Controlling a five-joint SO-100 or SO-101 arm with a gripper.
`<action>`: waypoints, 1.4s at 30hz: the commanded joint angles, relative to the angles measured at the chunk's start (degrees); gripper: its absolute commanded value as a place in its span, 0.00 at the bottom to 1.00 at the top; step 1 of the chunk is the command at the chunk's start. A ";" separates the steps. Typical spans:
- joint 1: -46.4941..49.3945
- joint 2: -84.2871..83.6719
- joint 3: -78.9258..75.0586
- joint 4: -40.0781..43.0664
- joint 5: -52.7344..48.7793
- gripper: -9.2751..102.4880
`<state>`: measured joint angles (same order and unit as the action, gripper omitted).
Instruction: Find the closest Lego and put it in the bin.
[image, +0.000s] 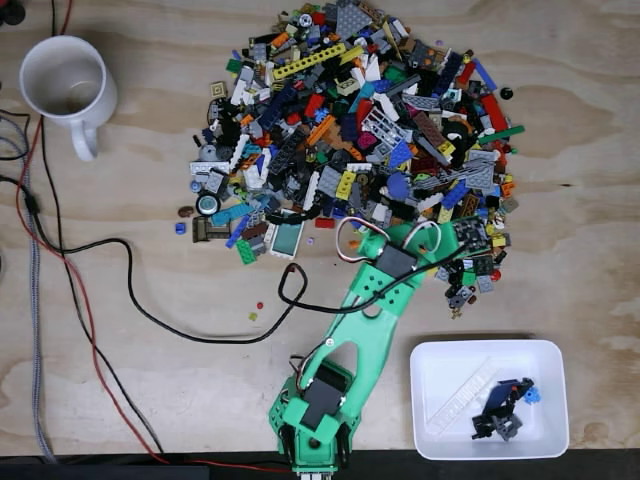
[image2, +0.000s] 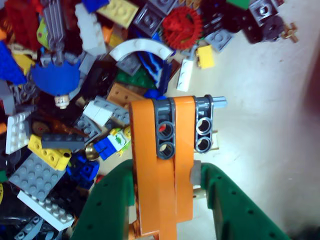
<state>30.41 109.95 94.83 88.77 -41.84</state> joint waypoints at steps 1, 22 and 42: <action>21.97 7.73 -8.26 2.20 -10.81 0.08; 56.87 17.40 17.67 -12.39 -29.62 0.32; -10.81 54.40 47.81 -31.11 -44.91 0.08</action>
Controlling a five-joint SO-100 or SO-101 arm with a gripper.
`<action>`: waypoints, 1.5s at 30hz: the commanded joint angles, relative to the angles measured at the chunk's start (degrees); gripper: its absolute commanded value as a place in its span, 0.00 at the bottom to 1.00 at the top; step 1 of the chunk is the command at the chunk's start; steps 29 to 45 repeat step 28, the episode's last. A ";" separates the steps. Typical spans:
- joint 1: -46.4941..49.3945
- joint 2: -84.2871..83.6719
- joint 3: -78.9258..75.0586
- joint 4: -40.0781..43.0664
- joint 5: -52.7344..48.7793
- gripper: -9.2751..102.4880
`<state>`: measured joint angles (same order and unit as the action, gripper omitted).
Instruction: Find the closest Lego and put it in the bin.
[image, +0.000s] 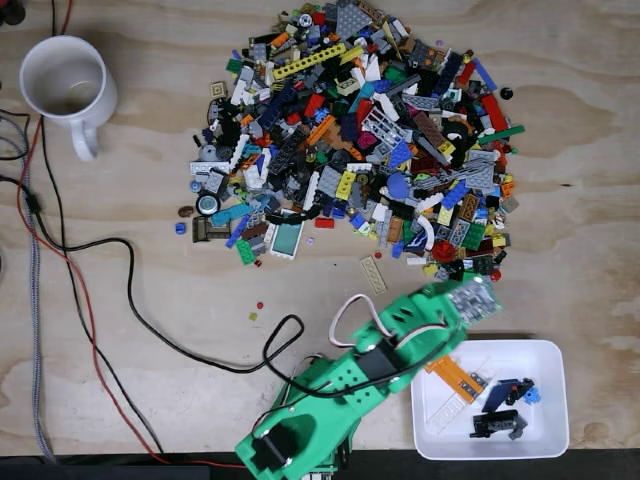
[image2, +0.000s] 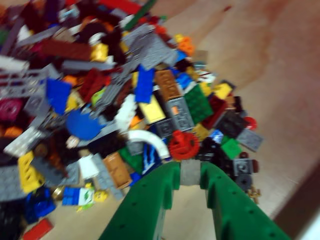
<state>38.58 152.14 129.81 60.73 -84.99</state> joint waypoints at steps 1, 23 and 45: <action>-22.76 16.52 15.64 -2.81 -0.79 0.08; -40.96 41.13 42.63 13.27 2.11 0.08; -40.17 41.13 44.21 13.10 0.70 0.08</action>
